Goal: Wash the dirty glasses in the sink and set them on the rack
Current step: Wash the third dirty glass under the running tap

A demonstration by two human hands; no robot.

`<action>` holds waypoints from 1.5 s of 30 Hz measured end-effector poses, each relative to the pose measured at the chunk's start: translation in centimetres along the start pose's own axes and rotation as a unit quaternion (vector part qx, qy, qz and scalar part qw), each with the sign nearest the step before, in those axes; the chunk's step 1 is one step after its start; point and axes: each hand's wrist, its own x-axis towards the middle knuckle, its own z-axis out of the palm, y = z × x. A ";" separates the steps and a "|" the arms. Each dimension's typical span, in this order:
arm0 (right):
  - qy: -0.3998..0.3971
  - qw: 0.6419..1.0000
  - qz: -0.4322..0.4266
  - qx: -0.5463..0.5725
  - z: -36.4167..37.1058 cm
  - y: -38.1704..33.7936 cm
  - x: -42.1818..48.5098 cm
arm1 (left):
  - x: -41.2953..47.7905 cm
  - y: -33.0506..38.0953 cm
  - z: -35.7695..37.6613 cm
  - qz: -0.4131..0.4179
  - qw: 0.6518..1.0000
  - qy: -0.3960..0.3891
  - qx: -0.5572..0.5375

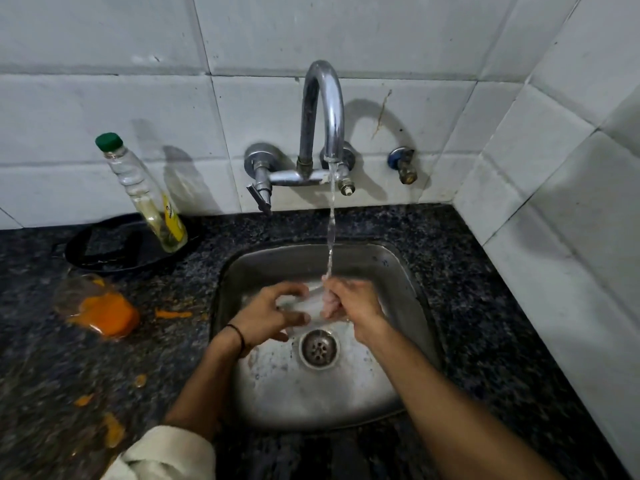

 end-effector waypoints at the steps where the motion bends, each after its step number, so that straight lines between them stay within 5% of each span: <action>1: 0.005 0.988 -0.067 -0.142 0.2 -0.6 -0.2 | 0.0 -0.5 -0.1 -0.021 0.999 -0.038 -0.005; 3: 0.012 0.888 -0.187 -0.421 0.6 -1.8 -0.9 | 0.6 -0.4 -0.5 -0.033 0.998 -0.058 0.007; 6: -0.013 0.740 -0.307 -0.598 1.2 -3.4 -2.7 | 2.6 1.4 -1.8 -0.003 0.995 0.093 -0.046; 9: -0.026 0.717 -0.338 -0.609 1.5 -4.7 -3.5 | 4.1 5.3 -2.9 0.069 0.964 0.235 -0.099; 14: -0.008 0.706 -0.372 -0.602 1.9 -6.5 -4.8 | 6.7 8.7 -4.6 0.087 0.937 0.336 -0.027; 19: 0.006 0.708 -0.392 -0.588 2.1 -7.3 -5.2 | 6.3 8.6 -4.2 0.079 0.898 0.398 0.168; 25: 0.018 0.718 -0.414 -0.559 2.3 -7.9 -5.1 | 6.3 9.4 -3.6 0.053 0.868 0.410 0.274; 30: 0.035 0.775 -0.405 -0.483 2.3 -8.0 -4.7 | 6.0 9.0 -4.2 0.035 0.876 0.382 0.293; 34: 0.023 0.940 -0.282 -0.191 1.5 -7.4 -3.7 | 4.3 7.1 -3.8 0.010 0.938 0.297 0.178; 36: 0.009 0.981 -0.192 0.004 1.0 -7.0 -3.6 | 1.9 6.0 -2.3 0.053 0.969 0.239 0.027; 40: -0.017 0.985 -0.002 0.170 0.8 -5.0 -3.6 | -3.5 5.0 1.5 0.129 0.944 0.179 -0.247; 45: -0.062 0.936 0.171 0.300 1.8 -1.3 -3.7 | -5.9 4.3 4.4 0.249 0.935 0.191 -0.168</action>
